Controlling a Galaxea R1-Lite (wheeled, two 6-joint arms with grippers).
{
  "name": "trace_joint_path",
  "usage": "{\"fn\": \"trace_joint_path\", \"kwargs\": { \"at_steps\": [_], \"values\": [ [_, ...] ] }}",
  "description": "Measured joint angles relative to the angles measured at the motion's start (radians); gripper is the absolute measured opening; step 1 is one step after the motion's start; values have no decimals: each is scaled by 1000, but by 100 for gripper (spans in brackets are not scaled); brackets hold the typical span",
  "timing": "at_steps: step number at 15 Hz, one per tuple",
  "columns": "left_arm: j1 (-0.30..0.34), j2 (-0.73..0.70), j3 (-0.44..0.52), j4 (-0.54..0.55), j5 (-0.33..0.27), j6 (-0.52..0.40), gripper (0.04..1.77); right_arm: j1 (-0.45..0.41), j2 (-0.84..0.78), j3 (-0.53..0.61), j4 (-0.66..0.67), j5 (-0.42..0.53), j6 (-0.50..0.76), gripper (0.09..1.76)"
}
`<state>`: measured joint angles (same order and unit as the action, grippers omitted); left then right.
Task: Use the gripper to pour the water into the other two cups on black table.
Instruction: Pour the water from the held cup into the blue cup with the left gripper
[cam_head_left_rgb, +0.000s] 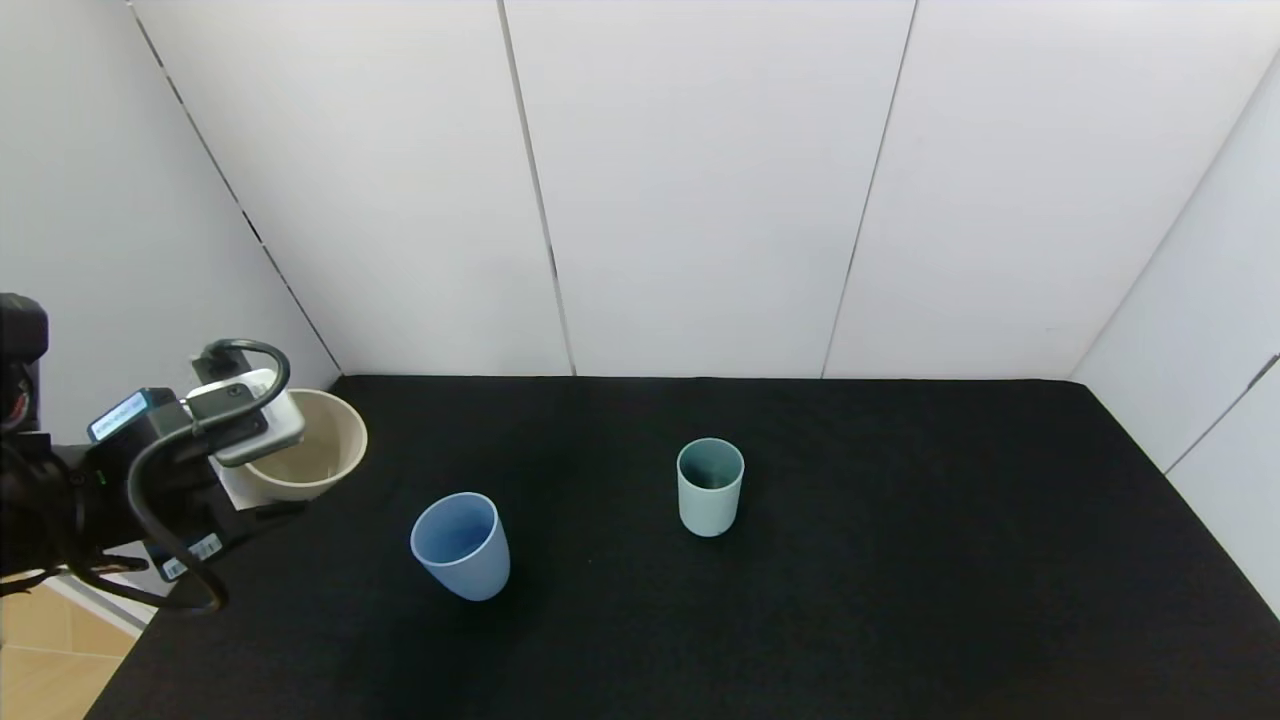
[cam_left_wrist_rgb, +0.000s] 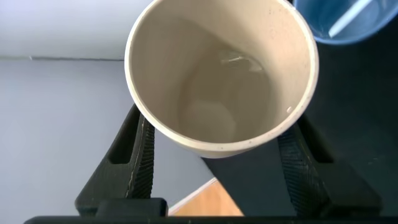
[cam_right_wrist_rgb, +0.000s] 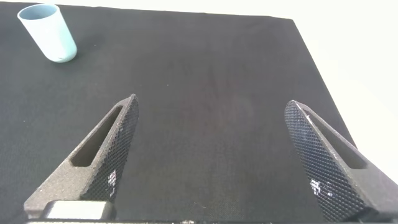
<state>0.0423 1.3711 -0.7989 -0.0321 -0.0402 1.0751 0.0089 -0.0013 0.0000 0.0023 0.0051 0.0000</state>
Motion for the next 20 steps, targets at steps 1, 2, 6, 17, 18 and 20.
{"fn": "trace_joint_path", "kwargs": {
  "at_steps": [1,2,6,17,18,20],
  "values": [
    [-5,1,12,-1,2,35,118,0,0,0,0,0,0,171],
    [-17,2,21,-2,4,52,118,0,0,0,0,1,0,171],
    [-90,13,37,9,70,93,118,0,0,0,0,0,0,171],
    [-194,89,39,10,246,204,118,0,0,0,0,0,0,171],
    [-196,95,36,9,251,212,118,0,0,0,1,0,0,171],
    [-197,107,31,2,275,229,118,0,0,0,1,0,-1,171]
  ]
}}
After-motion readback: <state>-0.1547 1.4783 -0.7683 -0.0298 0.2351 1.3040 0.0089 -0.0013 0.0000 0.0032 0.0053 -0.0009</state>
